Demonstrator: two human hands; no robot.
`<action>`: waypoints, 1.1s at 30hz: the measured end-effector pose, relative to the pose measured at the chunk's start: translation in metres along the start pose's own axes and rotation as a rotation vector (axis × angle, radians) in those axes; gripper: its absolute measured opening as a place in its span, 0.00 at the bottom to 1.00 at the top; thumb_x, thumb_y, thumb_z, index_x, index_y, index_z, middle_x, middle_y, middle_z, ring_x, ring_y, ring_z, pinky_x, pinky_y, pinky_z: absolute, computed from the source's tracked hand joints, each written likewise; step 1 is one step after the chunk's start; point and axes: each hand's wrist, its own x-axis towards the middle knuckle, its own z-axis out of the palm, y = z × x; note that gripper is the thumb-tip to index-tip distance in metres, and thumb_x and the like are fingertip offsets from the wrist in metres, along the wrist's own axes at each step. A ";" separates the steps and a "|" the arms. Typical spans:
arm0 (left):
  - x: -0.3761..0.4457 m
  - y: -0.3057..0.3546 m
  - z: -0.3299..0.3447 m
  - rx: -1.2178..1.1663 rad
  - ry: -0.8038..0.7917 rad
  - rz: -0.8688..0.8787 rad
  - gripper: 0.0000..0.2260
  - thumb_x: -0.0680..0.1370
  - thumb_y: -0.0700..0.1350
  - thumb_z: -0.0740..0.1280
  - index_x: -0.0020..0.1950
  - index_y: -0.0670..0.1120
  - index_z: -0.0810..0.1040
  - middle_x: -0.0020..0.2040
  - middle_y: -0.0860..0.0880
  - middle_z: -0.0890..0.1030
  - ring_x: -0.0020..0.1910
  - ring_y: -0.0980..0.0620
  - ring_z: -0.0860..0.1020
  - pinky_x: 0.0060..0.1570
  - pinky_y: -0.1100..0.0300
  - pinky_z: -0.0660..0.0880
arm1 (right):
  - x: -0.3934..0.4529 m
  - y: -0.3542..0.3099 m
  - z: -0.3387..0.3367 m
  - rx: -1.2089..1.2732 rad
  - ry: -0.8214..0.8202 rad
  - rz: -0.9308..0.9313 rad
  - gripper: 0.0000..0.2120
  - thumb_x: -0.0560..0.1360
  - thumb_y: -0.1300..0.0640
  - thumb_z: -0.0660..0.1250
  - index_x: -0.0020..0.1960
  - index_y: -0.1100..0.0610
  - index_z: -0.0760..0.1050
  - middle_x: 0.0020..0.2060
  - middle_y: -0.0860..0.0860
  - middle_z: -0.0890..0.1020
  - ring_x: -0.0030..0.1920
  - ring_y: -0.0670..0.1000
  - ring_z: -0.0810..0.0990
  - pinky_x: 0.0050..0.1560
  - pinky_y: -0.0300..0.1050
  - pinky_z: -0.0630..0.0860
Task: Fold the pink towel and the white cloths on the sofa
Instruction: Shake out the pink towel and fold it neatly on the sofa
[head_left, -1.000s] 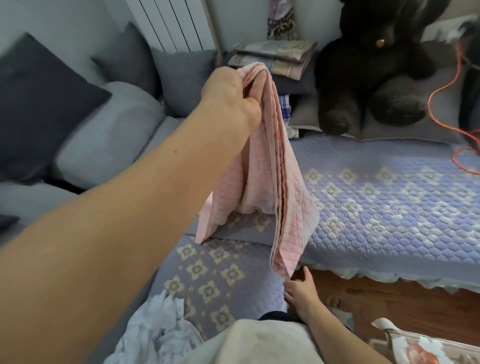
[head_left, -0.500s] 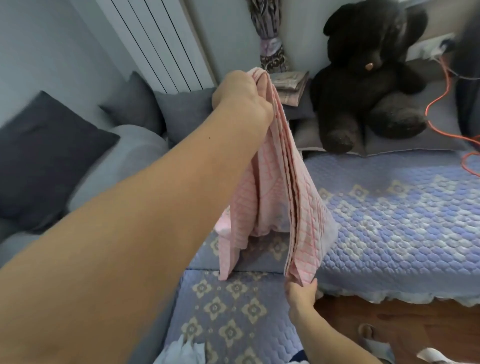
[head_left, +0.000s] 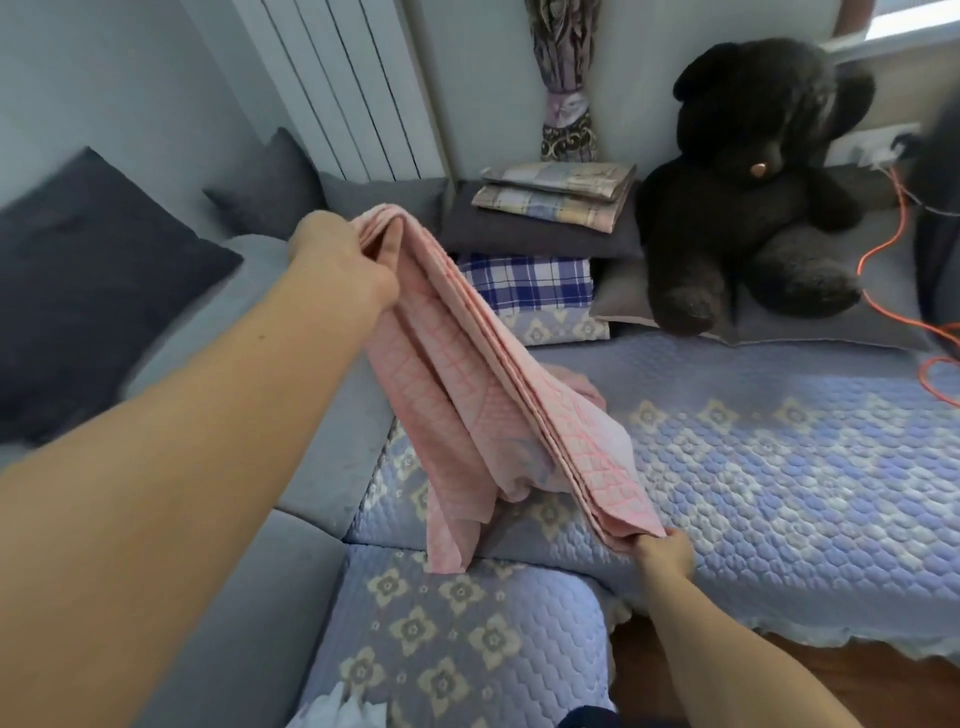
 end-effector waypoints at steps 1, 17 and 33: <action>0.004 0.012 -0.008 -0.112 -0.021 -0.047 0.17 0.82 0.40 0.53 0.65 0.40 0.76 0.59 0.42 0.80 0.50 0.43 0.82 0.38 0.51 0.83 | -0.006 -0.010 -0.003 -0.093 -0.008 -0.022 0.17 0.76 0.57 0.69 0.62 0.62 0.76 0.57 0.64 0.81 0.56 0.66 0.79 0.53 0.53 0.77; -0.061 -0.185 -0.429 0.268 0.486 -0.621 0.12 0.74 0.25 0.57 0.39 0.42 0.67 0.16 0.47 0.70 0.12 0.55 0.68 0.13 0.62 0.69 | 0.046 -0.082 -0.114 -0.582 0.010 -0.375 0.07 0.74 0.65 0.61 0.38 0.65 0.73 0.32 0.63 0.79 0.34 0.63 0.82 0.35 0.58 0.80; -0.186 -0.319 -0.494 0.585 0.372 -1.092 0.06 0.83 0.36 0.59 0.56 0.39 0.75 0.39 0.36 0.84 0.28 0.38 0.83 0.42 0.51 0.75 | -0.026 -0.024 -0.217 -0.543 0.087 -0.489 0.11 0.74 0.69 0.59 0.48 0.57 0.74 0.39 0.55 0.77 0.41 0.56 0.74 0.38 0.48 0.69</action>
